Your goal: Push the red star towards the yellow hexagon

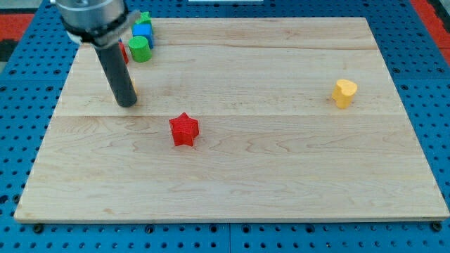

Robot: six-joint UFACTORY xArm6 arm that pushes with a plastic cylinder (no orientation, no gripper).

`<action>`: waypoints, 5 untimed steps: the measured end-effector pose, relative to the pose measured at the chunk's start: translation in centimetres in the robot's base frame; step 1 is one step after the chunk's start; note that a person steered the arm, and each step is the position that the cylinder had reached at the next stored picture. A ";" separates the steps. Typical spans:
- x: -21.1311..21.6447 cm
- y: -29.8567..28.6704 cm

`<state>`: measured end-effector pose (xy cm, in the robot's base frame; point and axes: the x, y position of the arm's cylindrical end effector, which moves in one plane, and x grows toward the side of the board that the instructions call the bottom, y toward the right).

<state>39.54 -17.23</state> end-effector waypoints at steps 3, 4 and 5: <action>-2.8 17.3; 5.8 20.4; 9.2 16.4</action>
<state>48.78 -0.86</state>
